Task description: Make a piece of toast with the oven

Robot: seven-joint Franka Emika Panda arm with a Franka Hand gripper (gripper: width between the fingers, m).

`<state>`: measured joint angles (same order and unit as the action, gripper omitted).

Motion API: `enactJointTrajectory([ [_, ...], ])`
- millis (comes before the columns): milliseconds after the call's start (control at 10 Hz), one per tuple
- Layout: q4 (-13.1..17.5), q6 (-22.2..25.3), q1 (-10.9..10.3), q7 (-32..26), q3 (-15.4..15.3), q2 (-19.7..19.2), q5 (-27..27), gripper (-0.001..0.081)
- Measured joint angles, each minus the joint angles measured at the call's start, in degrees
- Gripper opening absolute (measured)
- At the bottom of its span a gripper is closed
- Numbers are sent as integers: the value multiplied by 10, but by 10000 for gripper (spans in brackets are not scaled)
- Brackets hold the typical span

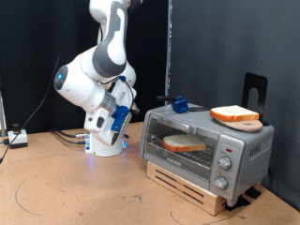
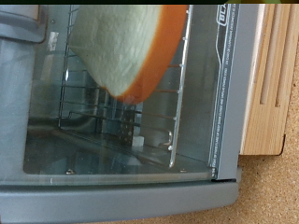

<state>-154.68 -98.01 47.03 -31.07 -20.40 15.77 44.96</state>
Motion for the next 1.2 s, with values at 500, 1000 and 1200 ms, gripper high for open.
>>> enactJointTrajectory([
  [500, 70, 39, -9, -12, -16, -62, 16, 804],
  [1000, 135, -72, -17, 89, -45, -140, 93, 804],
  [1200, 141, -33, -16, 62, -44, -146, 106, 804],
])
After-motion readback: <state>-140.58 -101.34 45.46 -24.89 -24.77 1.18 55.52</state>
